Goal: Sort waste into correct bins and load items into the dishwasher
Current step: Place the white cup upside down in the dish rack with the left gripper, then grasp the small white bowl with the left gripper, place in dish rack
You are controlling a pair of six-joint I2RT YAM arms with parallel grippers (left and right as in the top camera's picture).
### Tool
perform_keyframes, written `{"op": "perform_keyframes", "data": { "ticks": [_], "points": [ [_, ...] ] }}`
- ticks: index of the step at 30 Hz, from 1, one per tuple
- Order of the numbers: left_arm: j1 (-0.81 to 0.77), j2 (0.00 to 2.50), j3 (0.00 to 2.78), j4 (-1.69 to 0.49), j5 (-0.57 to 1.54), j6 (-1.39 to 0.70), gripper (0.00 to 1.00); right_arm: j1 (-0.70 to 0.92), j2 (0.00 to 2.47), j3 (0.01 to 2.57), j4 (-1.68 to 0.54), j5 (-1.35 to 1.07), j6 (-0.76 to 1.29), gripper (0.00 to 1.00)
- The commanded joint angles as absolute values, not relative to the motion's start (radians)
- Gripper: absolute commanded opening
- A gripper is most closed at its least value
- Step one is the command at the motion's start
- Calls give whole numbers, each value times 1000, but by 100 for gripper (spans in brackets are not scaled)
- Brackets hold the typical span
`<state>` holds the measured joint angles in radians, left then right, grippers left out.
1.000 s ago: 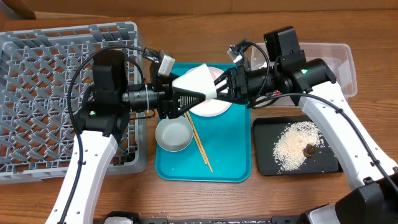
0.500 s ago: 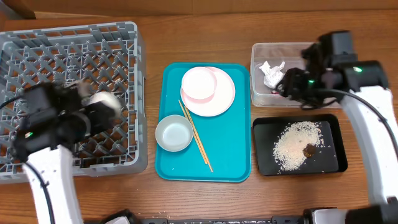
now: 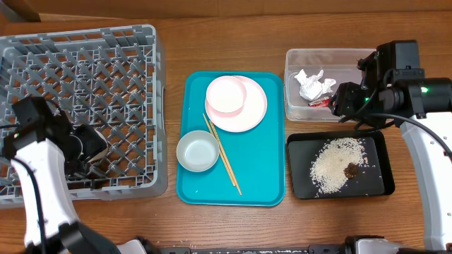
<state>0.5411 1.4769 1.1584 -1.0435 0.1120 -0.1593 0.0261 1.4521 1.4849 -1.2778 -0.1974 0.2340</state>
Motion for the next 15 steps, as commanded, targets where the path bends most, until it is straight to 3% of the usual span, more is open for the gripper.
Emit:
{"op": "perform_keyframes", "data": {
  "ticks": [1, 3, 5, 10, 15],
  "points": [
    [543, 1530, 1180, -1026, 97, -181, 73, 23, 1449, 1494, -1290, -184, 227, 53],
    [543, 1539, 1181, -1015, 110, -180, 100, 23, 1448, 1494, -1298, -184, 227, 53],
    [542, 1533, 1202, -1021, 140, -179, 100, 22, 1448, 1494, -1306, -183, 221, 54],
    [498, 1484, 1285, -1043, 252, -132, 100, -35, 1430, 1509, -1319, -180, 174, 66],
    [273, 1385, 1300, -1016, 269, -126, 100, -138, 1407, 1523, -1320, -223, 175, 78]
  ]
}}
